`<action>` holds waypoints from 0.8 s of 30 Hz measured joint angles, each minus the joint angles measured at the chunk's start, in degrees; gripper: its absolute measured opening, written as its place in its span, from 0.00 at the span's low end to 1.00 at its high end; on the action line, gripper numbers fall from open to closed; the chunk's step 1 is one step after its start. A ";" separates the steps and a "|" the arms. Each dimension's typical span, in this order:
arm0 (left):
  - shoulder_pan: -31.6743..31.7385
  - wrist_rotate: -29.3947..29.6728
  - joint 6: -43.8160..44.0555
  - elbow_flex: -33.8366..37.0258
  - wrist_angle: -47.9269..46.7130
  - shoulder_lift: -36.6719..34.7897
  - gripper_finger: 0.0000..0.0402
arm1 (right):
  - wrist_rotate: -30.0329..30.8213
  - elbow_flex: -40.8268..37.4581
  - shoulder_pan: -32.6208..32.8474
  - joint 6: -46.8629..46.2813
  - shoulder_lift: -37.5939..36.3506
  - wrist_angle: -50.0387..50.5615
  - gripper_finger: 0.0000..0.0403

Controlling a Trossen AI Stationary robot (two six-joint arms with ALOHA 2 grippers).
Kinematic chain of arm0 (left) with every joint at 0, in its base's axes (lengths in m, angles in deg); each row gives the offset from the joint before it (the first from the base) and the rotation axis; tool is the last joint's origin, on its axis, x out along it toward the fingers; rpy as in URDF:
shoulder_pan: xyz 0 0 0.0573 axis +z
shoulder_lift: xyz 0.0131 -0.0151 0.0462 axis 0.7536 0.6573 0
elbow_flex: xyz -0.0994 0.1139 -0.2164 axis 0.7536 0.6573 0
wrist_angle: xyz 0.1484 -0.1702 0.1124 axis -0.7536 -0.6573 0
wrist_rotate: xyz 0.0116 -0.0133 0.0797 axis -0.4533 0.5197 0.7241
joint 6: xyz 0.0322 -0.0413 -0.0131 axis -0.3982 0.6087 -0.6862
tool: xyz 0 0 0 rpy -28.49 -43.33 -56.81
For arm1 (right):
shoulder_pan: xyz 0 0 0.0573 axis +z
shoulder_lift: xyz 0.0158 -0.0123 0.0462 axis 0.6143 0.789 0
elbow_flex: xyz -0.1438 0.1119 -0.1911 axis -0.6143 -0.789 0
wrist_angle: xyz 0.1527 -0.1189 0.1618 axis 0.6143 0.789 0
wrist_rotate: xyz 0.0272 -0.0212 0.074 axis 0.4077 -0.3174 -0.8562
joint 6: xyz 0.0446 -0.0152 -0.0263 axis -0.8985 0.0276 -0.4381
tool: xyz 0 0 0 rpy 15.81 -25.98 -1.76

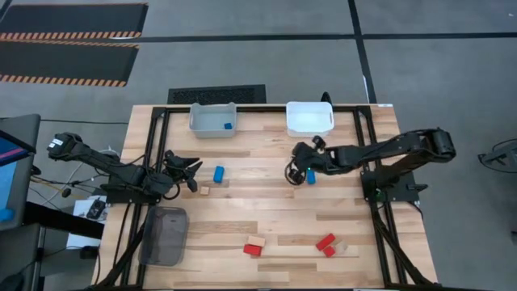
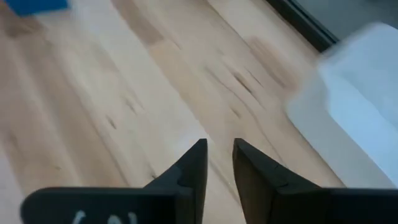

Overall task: Sort & place blocks by color
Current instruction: Put the blue cylinder block into the gray bin

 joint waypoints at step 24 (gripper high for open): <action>0.00 2.25 1.17 0.02 1.05 2.99 0.20 | -4.68 -3.34 4.26 -30.52 3.37 14.97 0.67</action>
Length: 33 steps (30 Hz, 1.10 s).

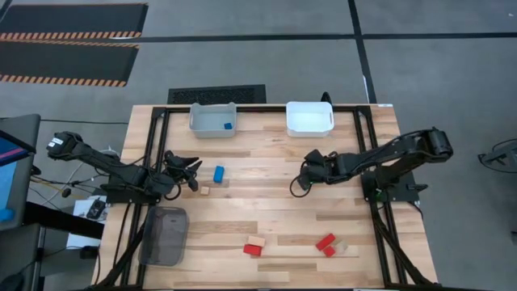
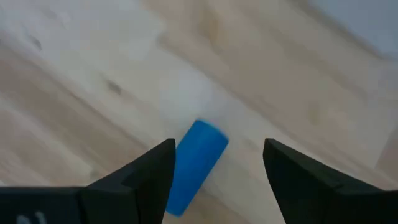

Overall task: Sort & place blocks by color
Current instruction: Put the blue cylinder block into the gray bin

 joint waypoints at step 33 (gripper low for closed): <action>0.04 0.29 -4.48 -0.02 2.43 -0.01 0.20 | -10.20 0.00 0.11 6.20 5.51 -4.64 0.54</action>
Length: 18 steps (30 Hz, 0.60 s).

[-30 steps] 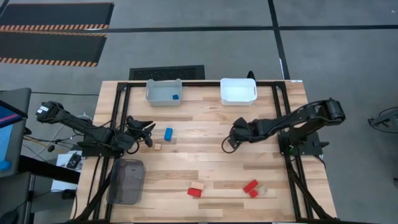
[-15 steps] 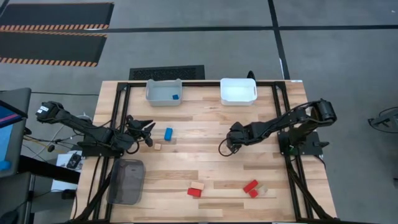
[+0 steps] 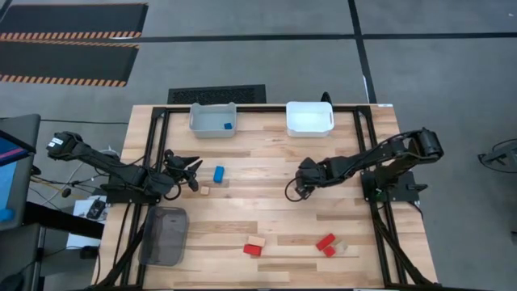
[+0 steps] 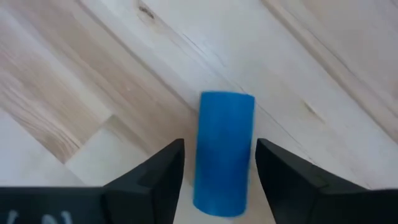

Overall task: Sort & place blocks by color
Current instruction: Put the blue cylinder block into the gray bin

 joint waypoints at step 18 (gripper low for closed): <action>-0.04 -0.82 1.41 0.00 -0.02 -0.01 0.20 | 0.38 0.04 0.07 4.75 -0.06 -6.38 0.29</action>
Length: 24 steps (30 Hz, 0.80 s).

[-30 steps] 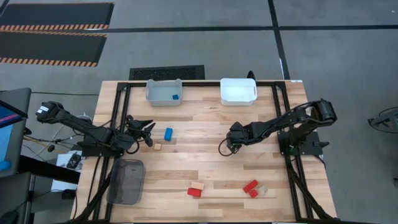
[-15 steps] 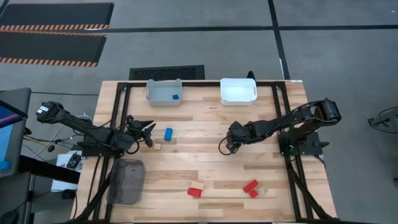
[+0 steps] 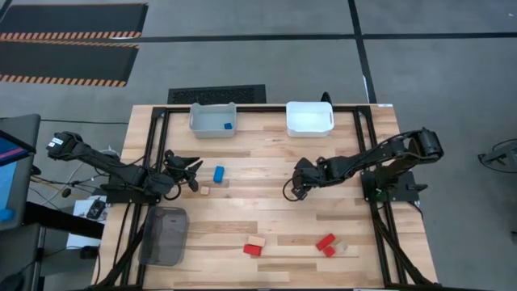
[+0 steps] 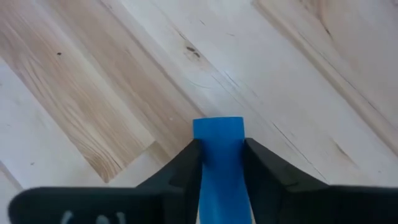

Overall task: Sort & place blocks by color
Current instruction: Put the blue cylinder block into the gray bin

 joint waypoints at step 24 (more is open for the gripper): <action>0.00 -0.64 -0.01 0.00 0.00 0.01 0.20 | -3.03 -0.02 -0.04 2.86 -1.31 5.20 0.51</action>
